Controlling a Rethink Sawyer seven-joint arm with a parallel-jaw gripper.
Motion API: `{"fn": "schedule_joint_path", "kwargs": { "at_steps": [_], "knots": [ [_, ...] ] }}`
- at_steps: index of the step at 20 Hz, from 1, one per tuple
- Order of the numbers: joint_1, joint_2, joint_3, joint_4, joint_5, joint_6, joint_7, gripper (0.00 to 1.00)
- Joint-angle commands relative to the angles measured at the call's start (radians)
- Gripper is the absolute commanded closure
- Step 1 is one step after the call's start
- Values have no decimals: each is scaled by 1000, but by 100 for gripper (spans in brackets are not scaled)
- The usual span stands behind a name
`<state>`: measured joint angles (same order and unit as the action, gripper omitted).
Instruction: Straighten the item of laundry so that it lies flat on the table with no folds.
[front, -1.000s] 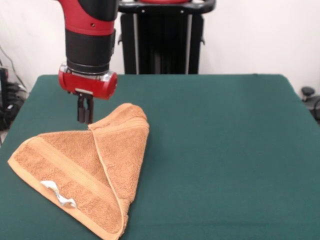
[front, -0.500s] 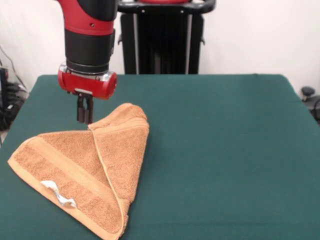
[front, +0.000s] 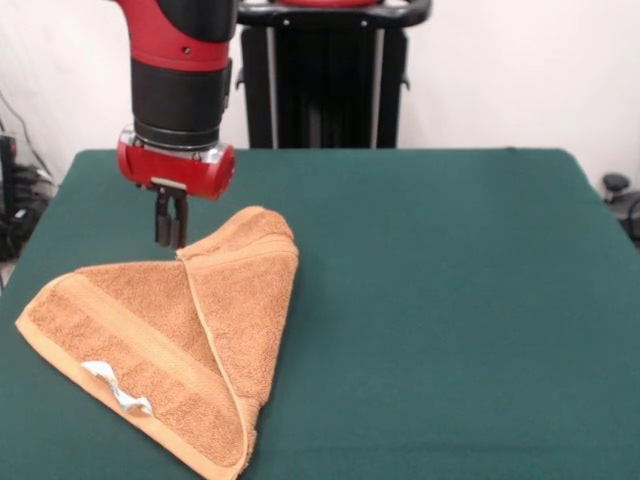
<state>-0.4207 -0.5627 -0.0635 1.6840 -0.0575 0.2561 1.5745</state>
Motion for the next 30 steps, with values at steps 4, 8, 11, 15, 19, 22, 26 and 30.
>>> {"fn": "schedule_joint_path", "kwargs": {
  "at_steps": [4,8,11,15,19,22,26,30],
  "knots": [
    [27,87,73,-17,41,19,176,100],
    [31,92,71,-19,42,12,180,100],
    [28,98,77,-19,43,9,180,100],
    [46,105,54,-34,45,15,190,100],
    [45,104,52,-32,20,-45,183,0],
    [51,104,41,-33,23,-61,196,0],
    [50,110,43,-33,41,-11,196,0],
    [58,112,35,-36,39,-23,200,0]
  ]
}}
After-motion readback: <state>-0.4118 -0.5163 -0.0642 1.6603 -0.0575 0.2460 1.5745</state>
